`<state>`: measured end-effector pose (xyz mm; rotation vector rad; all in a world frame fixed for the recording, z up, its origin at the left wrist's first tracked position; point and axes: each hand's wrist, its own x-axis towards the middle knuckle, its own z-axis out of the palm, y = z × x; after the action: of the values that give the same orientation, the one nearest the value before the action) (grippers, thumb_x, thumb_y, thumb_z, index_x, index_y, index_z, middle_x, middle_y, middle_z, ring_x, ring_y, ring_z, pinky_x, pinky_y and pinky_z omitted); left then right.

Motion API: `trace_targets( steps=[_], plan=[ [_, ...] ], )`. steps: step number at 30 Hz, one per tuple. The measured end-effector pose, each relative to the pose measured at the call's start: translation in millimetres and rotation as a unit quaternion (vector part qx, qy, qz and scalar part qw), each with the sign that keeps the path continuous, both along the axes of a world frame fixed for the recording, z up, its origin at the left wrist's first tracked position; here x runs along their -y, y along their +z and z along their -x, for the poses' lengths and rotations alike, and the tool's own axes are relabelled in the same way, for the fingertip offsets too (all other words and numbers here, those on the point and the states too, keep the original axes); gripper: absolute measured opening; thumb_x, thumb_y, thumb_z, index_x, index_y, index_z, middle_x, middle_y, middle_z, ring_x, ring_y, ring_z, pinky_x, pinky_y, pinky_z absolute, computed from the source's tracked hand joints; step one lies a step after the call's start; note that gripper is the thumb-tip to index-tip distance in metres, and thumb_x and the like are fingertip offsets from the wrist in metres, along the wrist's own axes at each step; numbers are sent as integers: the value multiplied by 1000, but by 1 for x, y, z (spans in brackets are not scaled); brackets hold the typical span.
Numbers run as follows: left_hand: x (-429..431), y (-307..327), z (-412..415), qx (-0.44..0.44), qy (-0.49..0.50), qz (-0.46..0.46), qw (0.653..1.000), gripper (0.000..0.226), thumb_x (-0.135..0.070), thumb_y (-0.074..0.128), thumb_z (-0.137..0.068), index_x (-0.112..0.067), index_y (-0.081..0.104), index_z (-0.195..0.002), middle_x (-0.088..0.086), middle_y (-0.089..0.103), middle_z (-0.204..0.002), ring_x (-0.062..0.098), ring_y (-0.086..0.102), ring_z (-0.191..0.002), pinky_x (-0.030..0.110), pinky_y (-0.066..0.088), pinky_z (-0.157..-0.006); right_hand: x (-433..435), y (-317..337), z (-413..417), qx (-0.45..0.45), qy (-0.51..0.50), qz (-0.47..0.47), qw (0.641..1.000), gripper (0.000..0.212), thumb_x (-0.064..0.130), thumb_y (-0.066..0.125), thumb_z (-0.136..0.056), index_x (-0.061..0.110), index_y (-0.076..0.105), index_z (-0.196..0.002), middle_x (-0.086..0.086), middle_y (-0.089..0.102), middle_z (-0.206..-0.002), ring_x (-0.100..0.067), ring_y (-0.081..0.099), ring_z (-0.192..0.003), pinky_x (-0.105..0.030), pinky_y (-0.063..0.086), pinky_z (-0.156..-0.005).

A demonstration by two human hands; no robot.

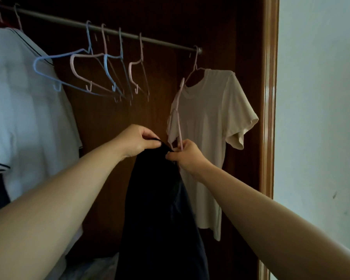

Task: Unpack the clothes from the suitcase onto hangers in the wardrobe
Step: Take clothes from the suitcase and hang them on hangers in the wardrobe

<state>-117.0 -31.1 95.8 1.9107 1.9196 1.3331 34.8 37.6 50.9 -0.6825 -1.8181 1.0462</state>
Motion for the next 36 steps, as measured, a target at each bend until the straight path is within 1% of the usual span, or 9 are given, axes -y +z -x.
trace_targets(
  steps=[3, 5, 10, 14, 19, 23, 26, 30, 36],
  plan=[
    [13, -14, 6, -134, 87, 81, 984, 9, -20, 71, -85, -24, 69, -93, -6, 65, -94, 11, 59, -91, 23, 43, -75, 4, -4, -10, 34, -1, 2, 999, 25, -4, 68, -80, 15, 53, -75, -1, 60, -74, -18, 61, -75, -27, 51, -65],
    [19, -26, 7, -140, 109, 114, 977, 10, -19, 67, -88, -22, 67, -97, -6, 62, -97, 12, 58, -93, 26, 44, -76, 6, -10, -16, 46, 4, 7, 999, 28, -4, 68, -81, 17, 50, -77, -1, 59, -76, -15, 59, -72, -22, 49, -61],
    [21, -49, -4, 84, 45, 147, 984, 15, 0, 60, -90, -11, 67, -98, 11, 66, -104, 22, 67, -93, 33, 60, -73, 3, -25, -23, 59, -10, 19, 998, 27, -1, 71, -79, 16, 50, -84, -1, 59, -80, -11, 58, -70, -21, 47, -59],
    [18, -64, -14, 327, -52, 161, 930, 25, -1, 54, -94, -3, 61, -118, 15, 66, -115, 21, 67, -96, 29, 59, -66, -2, -42, -37, 29, 10, 53, 998, 34, 8, 74, -80, 9, 53, -106, 0, 64, -88, -10, 62, -78, -19, 47, -64],
    [1, -84, -17, 352, 58, 129, 925, 21, -8, 56, -94, -8, 62, -115, 12, 63, -103, 21, 61, -86, 29, 51, -63, -18, -58, -63, -90, 111, 154, 978, 27, 17, 63, -91, 2, 53, -111, -12, 73, -105, -20, 70, -99, -35, 49, -99],
    [-11, -90, -17, 423, 53, 75, 902, 28, 6, 40, -95, -10, 62, -103, 16, 60, -112, 24, 61, -88, 32, 51, -61, -25, -64, -88, -151, 219, 218, 939, 9, 0, 56, -90, 8, 54, -93, -17, 71, -105, -22, 70, -98, -31, 55, -91],
    [-17, -91, -18, 475, 42, 77, 875, 19, -5, 49, -96, -7, 63, -108, 16, 60, -112, 25, 59, -91, 35, 51, -67, -29, -72, -99, -169, 274, 237, 916, 16, -8, 54, -85, 8, 54, -83, -16, 70, -96, -23, 71, -92, -33, 56, -88],
    [-23, -88, -14, 482, 42, 56, 873, 33, -42, 58, -91, -14, 65, -107, 7, 58, -99, 22, 58, -92, 41, 50, -88, -32, -82, -106, -139, 314, 245, 907, 18, -10, 56, -82, 8, 57, -80, -19, 68, -97, -27, 70, -91, -36, 57, -88],
    [-21, -82, -9, 424, 27, 31, 905, 11, -21, 67, -88, -19, 65, -99, 7, 64, -104, 23, 60, -100, 39, 49, -86, -35, -82, -102, 27, 201, 199, 959, 17, -8, 59, -84, 5, 64, -94, -14, 68, -101, -25, 69, -95, -37, 56, -88]
  ],
)
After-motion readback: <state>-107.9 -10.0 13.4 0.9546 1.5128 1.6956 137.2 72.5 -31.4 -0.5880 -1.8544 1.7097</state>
